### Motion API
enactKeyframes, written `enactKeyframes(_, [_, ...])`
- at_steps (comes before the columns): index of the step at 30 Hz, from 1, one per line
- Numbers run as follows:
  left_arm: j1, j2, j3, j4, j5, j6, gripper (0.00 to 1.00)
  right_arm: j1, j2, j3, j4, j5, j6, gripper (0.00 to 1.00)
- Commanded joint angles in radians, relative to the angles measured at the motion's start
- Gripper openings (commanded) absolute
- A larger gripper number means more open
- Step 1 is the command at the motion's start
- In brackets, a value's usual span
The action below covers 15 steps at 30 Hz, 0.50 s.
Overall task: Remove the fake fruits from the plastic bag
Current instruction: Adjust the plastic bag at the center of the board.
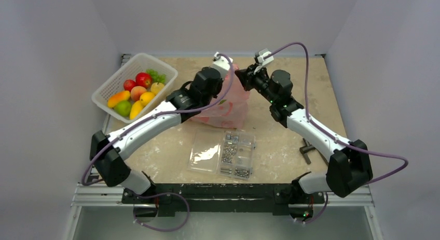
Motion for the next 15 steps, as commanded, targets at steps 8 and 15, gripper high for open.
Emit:
enactKeyframes(8, [0.313,-0.265,-0.109,0.065,0.349,-0.574,0.00,0.003,-0.087,0.001,0.040,0.120,0.091,0.00])
enactKeyframes(15, [0.481,-0.137,0.091,0.021,0.486,-0.765,0.00,-0.044,-0.024,0.142,-0.100,0.176,0.089,0.00])
